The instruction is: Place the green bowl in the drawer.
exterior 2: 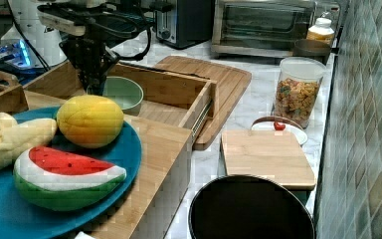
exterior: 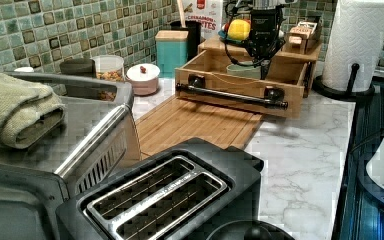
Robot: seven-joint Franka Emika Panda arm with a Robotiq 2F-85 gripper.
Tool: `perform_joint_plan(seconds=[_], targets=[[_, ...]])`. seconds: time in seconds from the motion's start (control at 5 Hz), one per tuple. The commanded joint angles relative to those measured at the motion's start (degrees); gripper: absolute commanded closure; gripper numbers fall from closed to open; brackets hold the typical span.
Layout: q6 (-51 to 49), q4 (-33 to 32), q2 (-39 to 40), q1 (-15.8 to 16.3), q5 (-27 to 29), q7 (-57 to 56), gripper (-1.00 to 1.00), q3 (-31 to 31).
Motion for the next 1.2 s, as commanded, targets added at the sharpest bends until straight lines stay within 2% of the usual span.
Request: perform_joint_plan(seconds=[0.2, 0.6, 1.0, 1.2], targets=[[4.3, 0.0, 2.9, -1.2, 8.3, -9.0, 1.0, -2.4], [5.9, -1.4, 3.5, -0.8, 10.9, -8.5, 1.0, -2.0], [3.1, -0.2, 4.2, -0.5, 11.8, -8.2, 1.0, -1.5], [2.8, -0.4, 3.8, -0.1, 11.6, -6.9, -1.0, -1.4]])
